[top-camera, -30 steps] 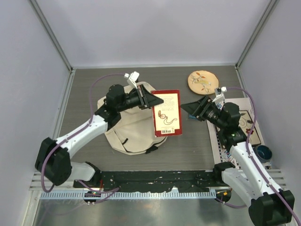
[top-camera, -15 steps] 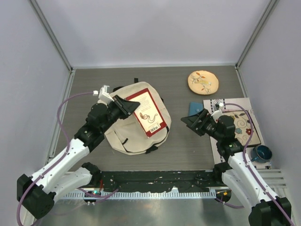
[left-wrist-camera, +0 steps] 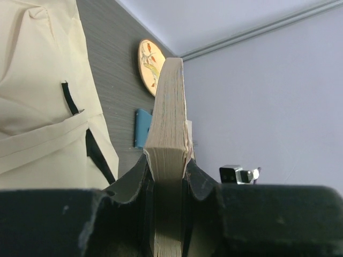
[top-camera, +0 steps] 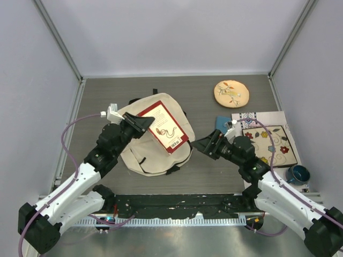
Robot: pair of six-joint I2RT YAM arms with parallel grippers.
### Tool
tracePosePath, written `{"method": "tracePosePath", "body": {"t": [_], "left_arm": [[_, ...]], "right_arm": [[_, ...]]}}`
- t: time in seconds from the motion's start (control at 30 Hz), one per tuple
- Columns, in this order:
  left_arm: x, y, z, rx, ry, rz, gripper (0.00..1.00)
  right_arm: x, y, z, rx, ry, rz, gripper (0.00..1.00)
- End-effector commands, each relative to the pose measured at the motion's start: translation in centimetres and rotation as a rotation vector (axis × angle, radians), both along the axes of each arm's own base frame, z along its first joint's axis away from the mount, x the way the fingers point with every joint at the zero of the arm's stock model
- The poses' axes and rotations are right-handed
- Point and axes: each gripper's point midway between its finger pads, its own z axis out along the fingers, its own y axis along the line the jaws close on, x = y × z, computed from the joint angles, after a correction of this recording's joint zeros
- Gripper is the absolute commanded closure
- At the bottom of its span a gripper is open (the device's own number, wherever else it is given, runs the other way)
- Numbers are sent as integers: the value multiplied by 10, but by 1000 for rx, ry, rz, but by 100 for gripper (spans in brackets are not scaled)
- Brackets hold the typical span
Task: Pack the student bag
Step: Pick up the book from the center of the board.
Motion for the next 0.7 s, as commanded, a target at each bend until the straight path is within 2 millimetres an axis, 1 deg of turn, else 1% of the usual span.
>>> {"method": "tracePosePath", "body": {"t": [0.0, 0.03, 0.1, 0.13, 0.2, 0.23, 0.27, 0.3, 0.33, 0.37, 0.4, 0.43, 0.53, 0.57, 0.6, 0.63, 0.67], "left_arm": [[4, 1, 42, -175, -110, 23, 100], [4, 1, 43, -183, -114, 25, 100], [4, 1, 43, -195, -117, 26, 100], [3, 2, 42, -196, -116, 26, 100], [3, 2, 41, -202, -115, 26, 100], [2, 2, 42, -213, -118, 26, 100], [2, 3, 42, -225, -122, 27, 100], [1, 2, 42, -233, -125, 25, 100], [2, 3, 42, -239, -126, 26, 100], [1, 2, 44, -251, -128, 21, 100], [1, 1, 43, -254, -123, 18, 100], [0, 1, 44, -259, -125, 13, 100], [-1, -4, 42, -269, -116, -8, 100], [-1, -4, 44, -278, -123, -14, 100], [-1, -6, 42, -285, -117, -18, 100], [-1, -6, 40, -285, -115, -20, 100], [0, -6, 41, -291, -117, -19, 100]], "right_arm": [[11, 16, 29, 68, -72, -64, 15], [5, 26, 34, 92, -89, -35, 15], [2, 34, 35, 112, -88, -28, 15], [2, 39, 39, 128, -99, -23, 15], [-6, 50, 42, 155, -97, 13, 15], [-7, 55, 51, 188, -119, 25, 15], [-11, 62, 47, 190, -109, 47, 15], [-11, 66, 47, 201, -108, 55, 15], [-12, 69, 55, 232, -119, 64, 15], [-11, 74, 50, 228, -108, 73, 15], [-11, 77, 51, 234, -110, 80, 15], [-11, 79, 58, 256, -126, 87, 15], [-6, 86, 66, 266, -143, 89, 15], [-4, 87, 72, 277, -156, 89, 16], [-3, 90, 72, 279, -154, 91, 17], [-2, 90, 79, 299, -167, 93, 23], [-2, 91, 83, 316, -168, 94, 26]]}}
